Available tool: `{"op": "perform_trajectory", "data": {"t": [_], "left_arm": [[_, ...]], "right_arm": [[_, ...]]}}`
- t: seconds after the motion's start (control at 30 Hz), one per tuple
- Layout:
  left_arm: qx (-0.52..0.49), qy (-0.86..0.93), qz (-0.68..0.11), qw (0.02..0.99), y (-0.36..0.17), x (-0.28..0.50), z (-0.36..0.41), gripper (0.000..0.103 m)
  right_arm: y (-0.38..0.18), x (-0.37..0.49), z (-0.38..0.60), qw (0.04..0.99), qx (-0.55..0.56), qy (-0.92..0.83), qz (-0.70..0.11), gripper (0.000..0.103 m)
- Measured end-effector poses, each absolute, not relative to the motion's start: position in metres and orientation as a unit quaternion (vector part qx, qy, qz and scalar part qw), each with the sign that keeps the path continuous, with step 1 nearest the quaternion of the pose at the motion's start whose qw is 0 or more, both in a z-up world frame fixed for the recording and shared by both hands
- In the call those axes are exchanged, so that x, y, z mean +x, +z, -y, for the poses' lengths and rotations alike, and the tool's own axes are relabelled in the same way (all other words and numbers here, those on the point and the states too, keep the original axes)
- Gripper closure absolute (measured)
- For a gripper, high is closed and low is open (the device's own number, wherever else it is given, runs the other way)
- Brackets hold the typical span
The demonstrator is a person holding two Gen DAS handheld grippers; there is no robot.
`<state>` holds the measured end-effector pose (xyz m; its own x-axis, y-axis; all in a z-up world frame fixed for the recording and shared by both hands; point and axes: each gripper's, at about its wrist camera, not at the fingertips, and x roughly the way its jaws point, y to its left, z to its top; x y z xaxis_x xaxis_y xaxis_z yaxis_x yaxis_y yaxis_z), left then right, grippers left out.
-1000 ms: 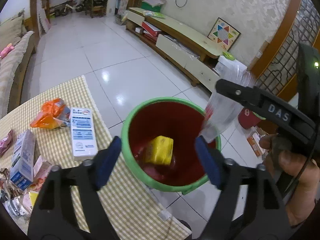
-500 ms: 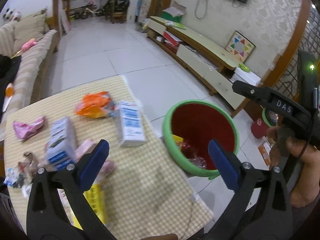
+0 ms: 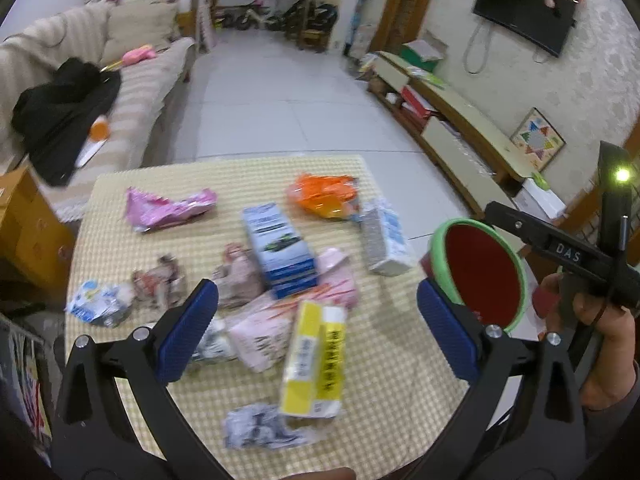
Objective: Collect trash
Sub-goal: 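Grasp the white milk carton with the right tool while the left tool grasps the grey toothpaste box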
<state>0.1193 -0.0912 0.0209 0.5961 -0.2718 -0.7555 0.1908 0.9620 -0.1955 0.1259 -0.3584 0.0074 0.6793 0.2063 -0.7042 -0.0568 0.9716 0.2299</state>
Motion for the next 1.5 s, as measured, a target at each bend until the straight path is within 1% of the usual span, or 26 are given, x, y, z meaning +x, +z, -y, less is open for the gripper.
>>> {"op": "perform_trajectory", "data": {"t": [0.17, 0.37, 0.73, 0.9, 1.13, 1.2, 1.23, 1.33, 1.37, 1.43, 1.5], "left_arm": [[-0.062, -0.119, -0.442, 0.887, 0.011, 0.127, 0.072, 0.005], [-0.076, -0.123, -0.464, 0.874, -0.007, 0.153, 0.067, 0.005], [-0.068, -0.097, -0.522, 0.845, -0.047, 0.233, 0.088, 0.006], [-0.075, -0.083, -0.547, 0.83, -0.065, 0.255, 0.091, 0.006], [-0.065, -0.07, -0.583, 0.807, -0.095, 0.275, 0.098, 0.006], [-0.054, -0.064, -0.592, 0.801, -0.102, 0.279, 0.1, 0.007], [-0.052, -0.067, -0.595, 0.799, -0.104, 0.281, 0.101, 0.008], [-0.042, -0.069, -0.609, 0.789, -0.111, 0.287, 0.105, 0.014], [-0.028, -0.064, -0.613, 0.787, -0.112, 0.288, 0.107, 0.021], [-0.023, -0.061, -0.617, 0.785, -0.114, 0.29, 0.108, 0.024], [-0.027, -0.059, -0.62, 0.782, -0.114, 0.291, 0.106, 0.036]], "right_arm": [[-0.009, 0.14, 0.341, 0.899, 0.085, 0.082, -0.422, 0.007], [-0.031, 0.162, 0.332, 0.884, 0.081, 0.076, -0.453, 0.007], [-0.076, 0.216, 0.325, 0.854, 0.083, 0.071, -0.508, 0.008], [-0.102, 0.234, 0.329, 0.835, 0.093, 0.067, -0.538, 0.01], [-0.119, 0.251, 0.328, 0.826, 0.092, 0.069, -0.551, 0.013], [-0.127, 0.254, 0.326, 0.82, 0.098, 0.071, -0.56, 0.019], [-0.13, 0.255, 0.326, 0.817, 0.098, 0.074, -0.563, 0.021], [-0.136, 0.254, 0.327, 0.809, 0.101, 0.084, -0.573, 0.028], [-0.137, 0.254, 0.328, 0.807, 0.103, 0.086, -0.575, 0.03], [-0.139, 0.253, 0.331, 0.805, 0.103, 0.086, -0.578, 0.033], [-0.139, 0.252, 0.331, 0.804, 0.105, 0.09, -0.578, 0.046]]}}
